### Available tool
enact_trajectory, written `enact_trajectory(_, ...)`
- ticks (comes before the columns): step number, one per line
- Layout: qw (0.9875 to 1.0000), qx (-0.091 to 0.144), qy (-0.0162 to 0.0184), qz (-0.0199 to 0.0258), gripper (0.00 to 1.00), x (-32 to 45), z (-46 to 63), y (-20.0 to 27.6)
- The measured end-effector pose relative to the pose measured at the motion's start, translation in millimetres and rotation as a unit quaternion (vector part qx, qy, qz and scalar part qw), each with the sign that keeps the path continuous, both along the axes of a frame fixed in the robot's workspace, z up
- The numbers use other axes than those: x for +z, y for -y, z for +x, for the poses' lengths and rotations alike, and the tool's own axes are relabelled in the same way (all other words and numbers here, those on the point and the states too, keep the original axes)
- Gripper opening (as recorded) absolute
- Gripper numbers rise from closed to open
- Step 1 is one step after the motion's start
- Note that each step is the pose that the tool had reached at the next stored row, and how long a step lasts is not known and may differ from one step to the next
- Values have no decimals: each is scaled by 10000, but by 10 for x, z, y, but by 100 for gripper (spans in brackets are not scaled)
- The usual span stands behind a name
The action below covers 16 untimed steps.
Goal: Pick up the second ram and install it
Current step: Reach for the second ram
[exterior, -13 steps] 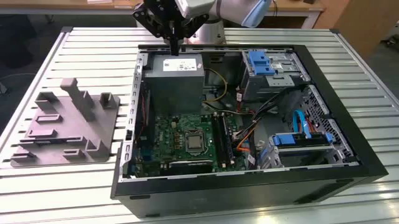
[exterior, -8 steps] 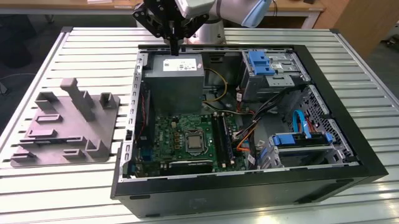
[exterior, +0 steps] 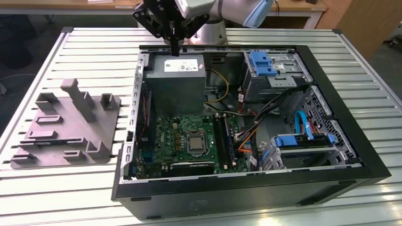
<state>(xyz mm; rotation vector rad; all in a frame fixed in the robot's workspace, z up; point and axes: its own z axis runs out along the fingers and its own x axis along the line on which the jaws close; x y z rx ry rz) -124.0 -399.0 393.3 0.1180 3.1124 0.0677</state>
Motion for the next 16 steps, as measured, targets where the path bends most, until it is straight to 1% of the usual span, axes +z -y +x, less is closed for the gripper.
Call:
enact_trajectory(6, 10000, 1, 0, 0, 10, 0, -70, 0)
enact_trajectory(16, 10000, 0, 0, 0, 10, -1, -254, -4)
